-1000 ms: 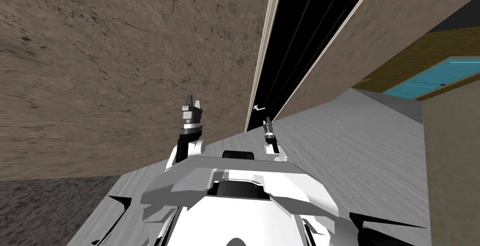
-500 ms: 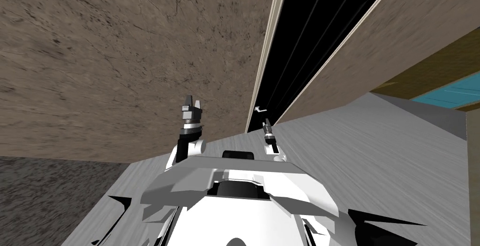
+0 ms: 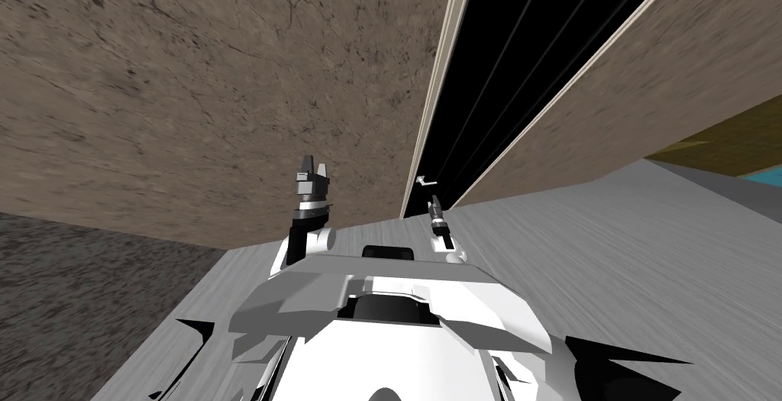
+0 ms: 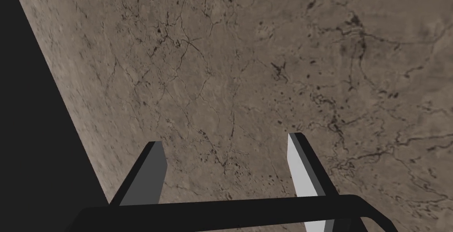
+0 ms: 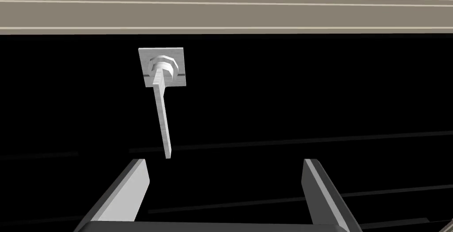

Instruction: Pull the door open

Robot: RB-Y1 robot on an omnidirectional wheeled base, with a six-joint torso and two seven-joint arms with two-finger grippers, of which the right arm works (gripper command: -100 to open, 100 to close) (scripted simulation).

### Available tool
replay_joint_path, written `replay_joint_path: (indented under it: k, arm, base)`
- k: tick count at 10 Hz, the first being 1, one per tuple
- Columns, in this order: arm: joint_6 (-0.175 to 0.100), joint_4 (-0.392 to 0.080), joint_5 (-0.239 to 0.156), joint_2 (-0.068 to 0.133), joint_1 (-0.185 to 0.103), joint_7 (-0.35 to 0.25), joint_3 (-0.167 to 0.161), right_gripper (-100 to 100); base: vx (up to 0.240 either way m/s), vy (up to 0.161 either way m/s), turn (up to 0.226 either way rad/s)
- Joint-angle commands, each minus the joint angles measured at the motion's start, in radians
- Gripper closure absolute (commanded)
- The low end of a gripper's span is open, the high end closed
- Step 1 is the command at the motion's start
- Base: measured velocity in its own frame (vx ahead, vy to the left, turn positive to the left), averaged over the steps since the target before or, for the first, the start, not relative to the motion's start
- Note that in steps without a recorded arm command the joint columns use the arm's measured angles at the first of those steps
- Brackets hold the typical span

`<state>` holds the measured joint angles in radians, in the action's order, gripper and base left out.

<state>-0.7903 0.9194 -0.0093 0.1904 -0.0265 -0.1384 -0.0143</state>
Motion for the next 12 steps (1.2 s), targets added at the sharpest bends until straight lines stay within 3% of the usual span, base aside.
replay_joint_path:
  k: [1,12]
  arm:
    - [-0.013,-0.049,0.000,0.002,-0.019,-0.008,0.001,-100]
    - [-0.074,-0.302,0.002,0.022,-0.118,-0.057,0.007,-100]
  base:
    - [0.020,-0.105,0.154]
    - [0.013,-0.095,0.124]
